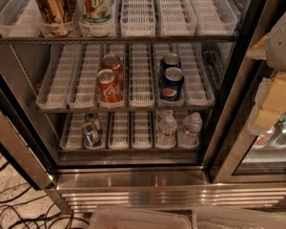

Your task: Pick water bottle from bottom shelf of fridge

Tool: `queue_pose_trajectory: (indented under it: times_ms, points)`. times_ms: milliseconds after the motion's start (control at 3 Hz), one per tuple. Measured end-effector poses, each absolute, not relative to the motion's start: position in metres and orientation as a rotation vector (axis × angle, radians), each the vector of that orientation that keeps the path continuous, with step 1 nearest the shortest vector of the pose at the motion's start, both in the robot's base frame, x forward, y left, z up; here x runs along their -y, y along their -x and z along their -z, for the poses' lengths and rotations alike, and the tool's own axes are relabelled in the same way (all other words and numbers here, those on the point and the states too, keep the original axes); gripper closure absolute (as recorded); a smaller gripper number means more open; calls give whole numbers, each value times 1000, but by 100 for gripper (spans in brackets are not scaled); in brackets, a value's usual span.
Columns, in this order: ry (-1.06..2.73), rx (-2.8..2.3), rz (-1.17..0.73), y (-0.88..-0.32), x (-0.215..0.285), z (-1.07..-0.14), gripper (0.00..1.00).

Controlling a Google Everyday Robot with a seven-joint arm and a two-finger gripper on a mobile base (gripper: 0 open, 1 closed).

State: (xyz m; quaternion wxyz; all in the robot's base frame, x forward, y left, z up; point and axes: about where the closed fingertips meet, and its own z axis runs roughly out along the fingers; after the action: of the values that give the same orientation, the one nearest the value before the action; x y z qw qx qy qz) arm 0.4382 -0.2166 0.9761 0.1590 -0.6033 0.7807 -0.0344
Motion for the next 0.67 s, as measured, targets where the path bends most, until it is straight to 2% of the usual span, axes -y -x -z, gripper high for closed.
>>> queue_pose_trajectory:
  times_ms: [333, 667]
  points:
    - [1713, -2223, 94, -440, 215, -975, 0]
    - [1720, -2207, 7, -446, 209, -940, 0]
